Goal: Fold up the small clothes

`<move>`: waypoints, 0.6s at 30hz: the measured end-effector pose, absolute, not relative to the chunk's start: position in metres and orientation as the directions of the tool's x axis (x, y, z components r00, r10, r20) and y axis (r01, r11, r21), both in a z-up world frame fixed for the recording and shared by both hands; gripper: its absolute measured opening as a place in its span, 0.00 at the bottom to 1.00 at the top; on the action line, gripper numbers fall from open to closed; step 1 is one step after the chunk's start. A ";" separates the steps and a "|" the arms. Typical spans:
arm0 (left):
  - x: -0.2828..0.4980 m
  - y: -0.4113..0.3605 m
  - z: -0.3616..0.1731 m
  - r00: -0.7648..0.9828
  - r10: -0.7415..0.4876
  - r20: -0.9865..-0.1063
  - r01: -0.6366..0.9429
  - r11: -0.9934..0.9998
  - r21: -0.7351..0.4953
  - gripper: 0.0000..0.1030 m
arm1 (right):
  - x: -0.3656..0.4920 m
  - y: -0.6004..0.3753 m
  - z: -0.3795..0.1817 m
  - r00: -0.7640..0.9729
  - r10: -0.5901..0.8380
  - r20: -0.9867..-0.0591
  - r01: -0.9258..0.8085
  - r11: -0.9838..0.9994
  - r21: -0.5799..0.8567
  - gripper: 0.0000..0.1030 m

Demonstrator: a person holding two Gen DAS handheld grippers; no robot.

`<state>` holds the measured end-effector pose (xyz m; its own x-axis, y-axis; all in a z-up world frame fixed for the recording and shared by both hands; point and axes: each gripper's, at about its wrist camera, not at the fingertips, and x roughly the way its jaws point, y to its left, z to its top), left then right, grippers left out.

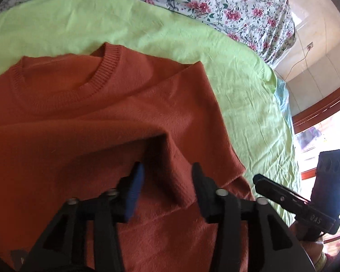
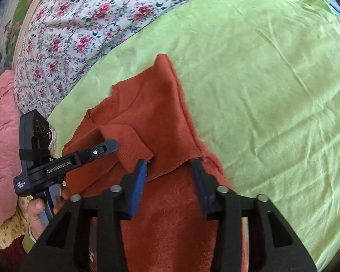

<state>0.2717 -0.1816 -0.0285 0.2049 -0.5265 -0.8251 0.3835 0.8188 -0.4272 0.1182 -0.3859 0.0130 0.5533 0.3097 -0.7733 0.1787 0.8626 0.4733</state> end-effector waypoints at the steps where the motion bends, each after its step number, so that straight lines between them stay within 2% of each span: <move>1: 0.267 -0.175 -0.025 0.212 -0.530 -0.821 0.383 0.818 -0.429 0.49 | 0.119 -0.382 0.013 0.555 0.311 -0.772 0.166 0.868 0.469 0.49; 4: 0.246 -0.141 -0.015 0.247 -0.508 -0.825 0.375 0.835 -0.402 0.50 | 0.126 -0.365 0.012 0.546 0.339 -0.766 0.106 0.879 0.464 0.49; 8: 0.222 -0.080 -0.016 0.294 -0.430 -0.854 0.288 0.891 -0.350 0.50 | 0.139 -0.341 0.001 0.498 0.381 -0.779 0.056 0.883 0.467 0.49; 11: 0.205 -0.025 -0.024 0.319 -0.354 -0.879 0.171 0.934 -0.315 0.50 | 0.149 -0.326 -0.011 0.475 0.377 -0.795 0.038 0.894 0.446 0.49; 13: 0.195 0.008 -0.030 0.354 -0.257 -0.899 0.092 0.966 -0.240 0.50 | 0.154 -0.320 -0.016 0.474 0.363 -0.802 0.031 0.904 0.427 0.49; 18: 0.188 0.052 -0.050 0.360 -0.122 -0.925 -0.011 0.991 -0.135 0.49 | 0.161 -0.308 -0.028 0.462 0.369 -0.807 0.016 0.906 0.423 0.48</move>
<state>0.1881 0.0518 -0.0498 0.3602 -0.1215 -0.9249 -0.0111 0.9908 -0.1345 0.1612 -0.3083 -0.0282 0.4616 0.3688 -0.8068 0.0157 0.9059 0.4231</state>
